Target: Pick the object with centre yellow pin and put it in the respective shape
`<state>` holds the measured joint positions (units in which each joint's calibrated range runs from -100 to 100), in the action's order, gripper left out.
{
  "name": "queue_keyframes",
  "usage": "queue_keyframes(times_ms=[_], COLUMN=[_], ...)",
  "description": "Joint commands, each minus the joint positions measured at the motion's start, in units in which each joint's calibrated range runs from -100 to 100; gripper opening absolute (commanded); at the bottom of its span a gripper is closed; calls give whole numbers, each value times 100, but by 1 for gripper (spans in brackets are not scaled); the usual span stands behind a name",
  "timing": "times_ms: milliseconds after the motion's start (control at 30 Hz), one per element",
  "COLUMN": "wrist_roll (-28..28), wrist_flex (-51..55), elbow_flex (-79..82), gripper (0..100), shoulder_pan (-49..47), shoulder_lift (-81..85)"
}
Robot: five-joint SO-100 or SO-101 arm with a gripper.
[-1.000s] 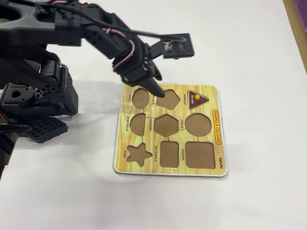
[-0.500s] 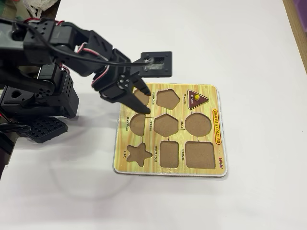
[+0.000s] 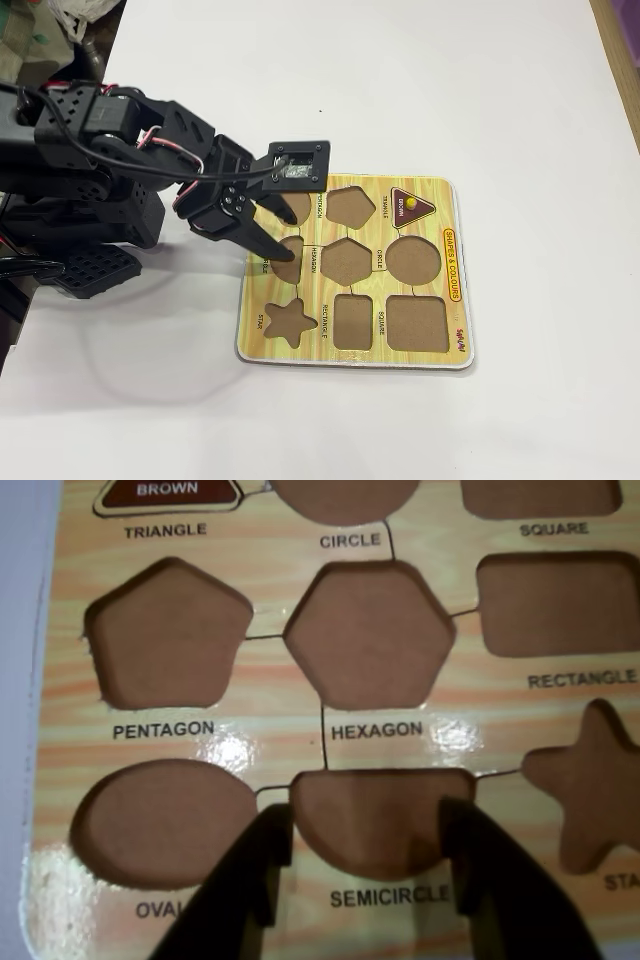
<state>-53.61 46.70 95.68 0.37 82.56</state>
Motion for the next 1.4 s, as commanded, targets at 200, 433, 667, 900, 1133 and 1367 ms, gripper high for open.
queue_keyframes(times_ms=[200, 433, 667, 900, 1133, 1367], wrist_roll=[32, 16, 16, 16, 16, 16], wrist_flex=[40, 1216, 1821, 2305, 2305, 2305], elbow_flex=[324, 333, 333, 333, 333, 333], gripper=[17, 17, 17, 17, 17, 17], shoulder_pan=[60, 60, 60, 60, 70, 70], shoulder_lift=[413, 489, 489, 489, 489, 497])
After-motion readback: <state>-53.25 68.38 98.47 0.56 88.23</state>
